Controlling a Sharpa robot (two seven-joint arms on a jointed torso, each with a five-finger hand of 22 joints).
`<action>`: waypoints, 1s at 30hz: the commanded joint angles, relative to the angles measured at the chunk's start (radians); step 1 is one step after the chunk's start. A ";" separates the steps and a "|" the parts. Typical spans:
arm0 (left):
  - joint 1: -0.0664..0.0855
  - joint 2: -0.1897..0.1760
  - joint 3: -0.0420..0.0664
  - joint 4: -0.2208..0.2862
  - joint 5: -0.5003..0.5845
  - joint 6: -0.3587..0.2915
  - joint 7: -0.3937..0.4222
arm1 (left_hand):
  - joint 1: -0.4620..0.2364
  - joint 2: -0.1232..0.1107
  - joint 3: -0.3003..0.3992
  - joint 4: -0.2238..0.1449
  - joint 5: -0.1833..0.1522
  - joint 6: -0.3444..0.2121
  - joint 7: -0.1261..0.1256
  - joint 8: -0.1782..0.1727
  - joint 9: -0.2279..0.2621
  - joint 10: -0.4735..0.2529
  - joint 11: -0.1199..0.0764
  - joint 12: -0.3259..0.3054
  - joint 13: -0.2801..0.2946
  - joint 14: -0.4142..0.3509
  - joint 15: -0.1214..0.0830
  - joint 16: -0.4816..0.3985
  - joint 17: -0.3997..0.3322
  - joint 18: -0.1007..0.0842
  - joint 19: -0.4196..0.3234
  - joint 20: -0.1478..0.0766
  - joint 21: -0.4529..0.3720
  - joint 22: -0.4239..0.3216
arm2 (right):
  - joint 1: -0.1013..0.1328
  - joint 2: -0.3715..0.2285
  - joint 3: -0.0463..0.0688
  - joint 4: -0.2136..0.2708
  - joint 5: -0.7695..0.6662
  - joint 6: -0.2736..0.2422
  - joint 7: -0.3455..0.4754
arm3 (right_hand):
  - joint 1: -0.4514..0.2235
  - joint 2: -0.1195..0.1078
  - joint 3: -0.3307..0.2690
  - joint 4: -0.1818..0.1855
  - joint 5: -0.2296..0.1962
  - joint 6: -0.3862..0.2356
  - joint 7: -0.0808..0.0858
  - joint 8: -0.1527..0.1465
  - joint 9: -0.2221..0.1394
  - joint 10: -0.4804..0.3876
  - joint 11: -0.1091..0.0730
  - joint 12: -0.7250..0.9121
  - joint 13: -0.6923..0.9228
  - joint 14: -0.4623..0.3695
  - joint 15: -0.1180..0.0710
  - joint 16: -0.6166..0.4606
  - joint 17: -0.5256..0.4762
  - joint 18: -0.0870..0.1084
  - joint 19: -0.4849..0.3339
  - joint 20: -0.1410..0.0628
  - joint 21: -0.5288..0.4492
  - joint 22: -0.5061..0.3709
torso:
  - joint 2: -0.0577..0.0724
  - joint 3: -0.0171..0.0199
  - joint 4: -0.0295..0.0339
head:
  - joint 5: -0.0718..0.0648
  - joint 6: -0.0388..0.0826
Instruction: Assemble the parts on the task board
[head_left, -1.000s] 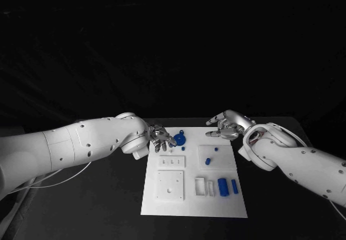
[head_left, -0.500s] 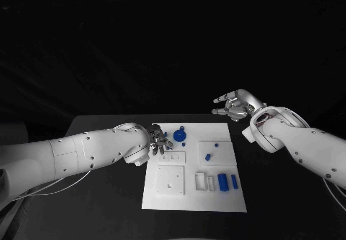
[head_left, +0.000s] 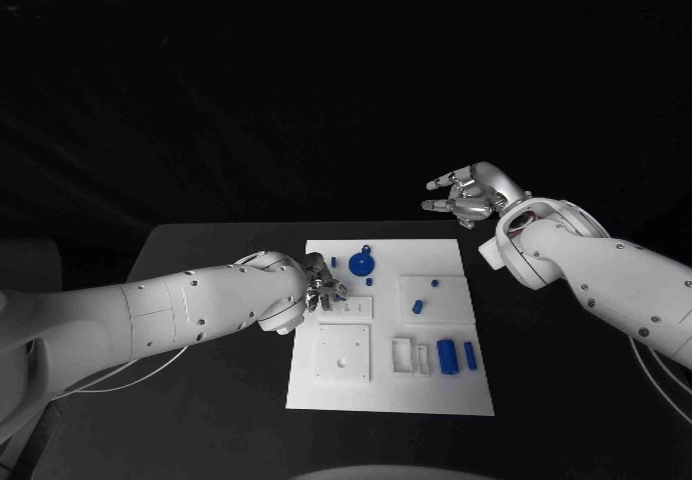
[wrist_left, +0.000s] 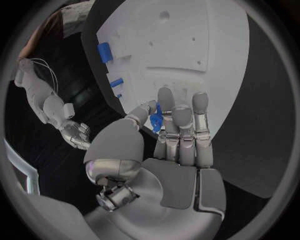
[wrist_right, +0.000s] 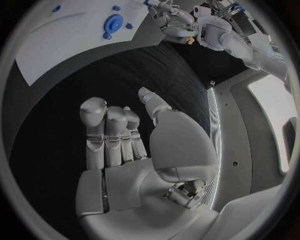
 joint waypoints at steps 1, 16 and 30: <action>-0.007 0.010 0.001 -0.008 -0.017 0.007 -0.008 | 0.004 0.010 0.054 -0.051 0.006 0.128 -0.102 0.002 0.132 0.040 -0.014 0.006 0.002 -0.004 -0.005 0.007 -0.001 -0.020 0.011 -0.001 -0.012 0.014 | 0.002 0.007 0.002 -0.004 0.011 0.003 -0.009 | -0.012 0.002 0.003 -0.006 0.006 0.005 0.000 -0.003 -0.001 -0.006 -0.003 -0.005 -0.001 0.001 -0.003 -0.005 0.000 0.012 0.050 0.003 -0.005 0.090 | 0.001 -0.0003 0.0000 | -0.001 -0.006; -0.030 0.040 0.001 -0.034 -0.023 0.008 -0.004 | -0.002 0.012 0.055 -0.047 0.006 0.129 -0.105 0.002 0.161 0.040 -0.016 0.020 0.009 -0.003 -0.007 0.028 -0.002 -0.023 0.039 -0.004 -0.074 0.084 | 0.005 0.023 0.004 -0.016 0.012 0.019 -0.021 | -0.017 0.003 0.005 -0.009 0.010 0.007 -0.001 -0.003 0.000 -0.007 -0.003 -0.005 -0.003 0.001 -0.003 -0.006 0.000 0.012 0.051 0.003 -0.009 0.090 | 0.002 -0.0017 0.0025 | -0.006 -0.013; -0.033 0.046 0.001 -0.038 -0.062 0.027 -0.002 | 0.001 0.012 0.054 -0.044 0.002 0.127 -0.104 0.002 0.158 0.040 -0.016 0.019 0.009 -0.004 -0.008 0.027 -0.007 -0.024 0.046 -0.005 -0.088 0.089 | 0.005 0.026 0.004 -0.017 0.010 0.025 -0.026 | -0.019 0.003 0.004 -0.011 0.011 0.010 -0.001 -0.003 0.000 -0.008 -0.004 -0.004 -0.004 0.000 -0.003 -0.009 -0.002 0.011 0.051 0.003 -0.011 0.090 | 0.002 -0.0020 0.0062 | -0.011 -0.015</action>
